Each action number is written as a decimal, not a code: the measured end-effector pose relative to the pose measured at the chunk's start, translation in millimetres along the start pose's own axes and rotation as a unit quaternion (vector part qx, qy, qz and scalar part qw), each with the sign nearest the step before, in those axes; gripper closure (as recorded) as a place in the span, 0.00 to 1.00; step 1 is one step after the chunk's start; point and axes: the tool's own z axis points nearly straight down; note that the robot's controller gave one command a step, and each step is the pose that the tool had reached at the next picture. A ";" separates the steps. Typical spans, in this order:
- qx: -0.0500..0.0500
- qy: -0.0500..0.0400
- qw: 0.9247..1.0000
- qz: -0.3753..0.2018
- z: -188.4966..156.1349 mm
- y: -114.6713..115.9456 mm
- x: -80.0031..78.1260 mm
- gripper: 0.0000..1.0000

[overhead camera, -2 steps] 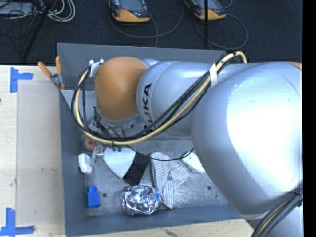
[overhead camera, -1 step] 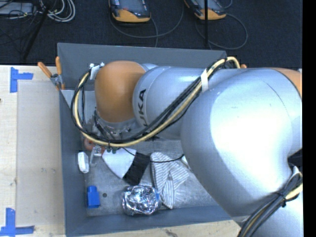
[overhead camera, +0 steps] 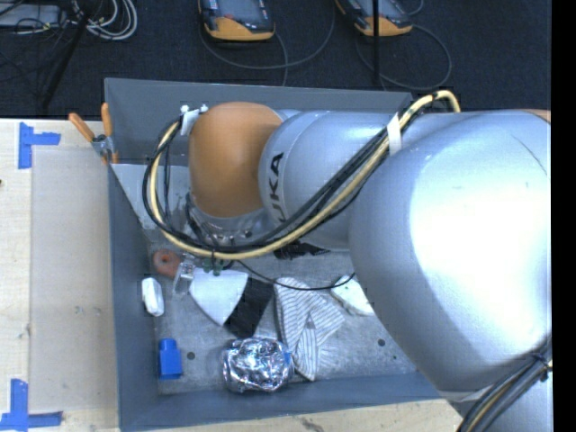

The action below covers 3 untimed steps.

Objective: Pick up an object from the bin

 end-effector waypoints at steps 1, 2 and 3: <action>0.000 -0.002 0.999 -0.051 26.6 15.9 -3.8 0.00; -0.006 0.000 1.000 0.004 23.1 -1.7 -6.4 1.00; -0.006 0.000 1.000 0.004 23.1 -1.8 -6.5 1.00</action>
Offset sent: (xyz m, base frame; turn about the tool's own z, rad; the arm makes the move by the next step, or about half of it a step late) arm 0.0045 -0.0099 -0.0297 0.0090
